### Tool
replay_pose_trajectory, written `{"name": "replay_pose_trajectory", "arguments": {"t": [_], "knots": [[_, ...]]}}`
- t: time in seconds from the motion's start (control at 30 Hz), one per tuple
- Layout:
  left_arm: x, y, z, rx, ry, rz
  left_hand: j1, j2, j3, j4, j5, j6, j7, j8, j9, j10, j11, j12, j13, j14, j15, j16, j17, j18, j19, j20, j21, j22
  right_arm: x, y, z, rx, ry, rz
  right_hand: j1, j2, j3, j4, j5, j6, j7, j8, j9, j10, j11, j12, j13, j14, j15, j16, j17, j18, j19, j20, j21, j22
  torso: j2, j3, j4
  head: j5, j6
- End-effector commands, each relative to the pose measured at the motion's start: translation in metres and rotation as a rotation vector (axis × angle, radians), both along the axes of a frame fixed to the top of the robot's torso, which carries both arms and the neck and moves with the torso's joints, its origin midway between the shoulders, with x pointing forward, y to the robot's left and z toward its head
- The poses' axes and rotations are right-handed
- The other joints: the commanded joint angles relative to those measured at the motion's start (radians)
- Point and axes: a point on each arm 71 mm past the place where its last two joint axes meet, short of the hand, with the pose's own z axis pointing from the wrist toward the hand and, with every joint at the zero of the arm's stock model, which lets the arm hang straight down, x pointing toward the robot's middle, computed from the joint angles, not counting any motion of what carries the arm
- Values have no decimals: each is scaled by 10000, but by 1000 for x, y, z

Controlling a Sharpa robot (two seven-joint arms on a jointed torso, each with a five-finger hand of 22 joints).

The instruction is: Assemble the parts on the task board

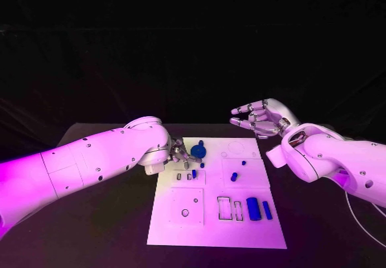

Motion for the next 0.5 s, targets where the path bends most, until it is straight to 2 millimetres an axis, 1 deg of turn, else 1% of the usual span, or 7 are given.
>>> {"name": "replay_pose_trajectory", "arguments": {"t": [0.03,0.13,0.23,0.33,0.5], "knots": [[-1,1,-4,694,358,-11,15,64,-51,-7,-20,-97,-24,44,38,-33,10,-22,19,1055,-50,30,2631,-105,227,-58,28,966,0,1,-1,-128,101,89,31,-1,-61,-6,42,78,13,41,15,-17,-70,-62,-11,721,-28,-39,1345,156,-32,-14,-35,-9,3,-2,16,-31,-22],[-1,0,-5,747,471,-82,92,108,-46,-20,-16,-137,-21,71,94,-37,14,-19,27,1055,-46,30,2631,-107,230,-54,34,980,0,2,-2,-145,132,102,31,-1,-61,-6,42,78,13,41,15,-17,-70,-62,-11,721,-28,-39,1345,156,-32,-14,-35,-9,5,0,21,-35,-47],[0,-2,-8,808,588,-143,170,136,-43,-31,-14,-173,-17,96,148,-43,17,-20,28,1055,-43,30,2631,-107,228,-51,33,981,0,2,-2,-161,166,122,37,-4,-66,-10,48,76,13,39,15,-20,-70,-68,-16,720,-29,-42,1340,158,-37,-15,-40,-16,7,-15,25,-41,-85],[0,-3,-11,850,677,-183,211,143,-44,-35,-13,-193,-14,109,178,-50,20,-25,24,1055,-40,30,2631,-104,221,-49,26,970,0,3,-3,-176,190,134,41,-7,-69,-13,54,75,12,37,14,-23,-71,-74,-21,719,-30,-45,1336,159,-40,-16,-44,-23,13,-19,28,-53,-95],[0,-5,-16,891,793,-211,258,153,-43,-40,-11,-213,-12,124,211,-55,22,-27,24,1055,-38,30,2631,-103,219,-46,26,970,0,3,-3,-199,230,151,47,-4,-73,-15,69,74,12,35,14,-23,-72,-74,-23,717,-31,-51,1327,160,-43,-18,-48,-28,15,-14,44,-82,-137]]}}
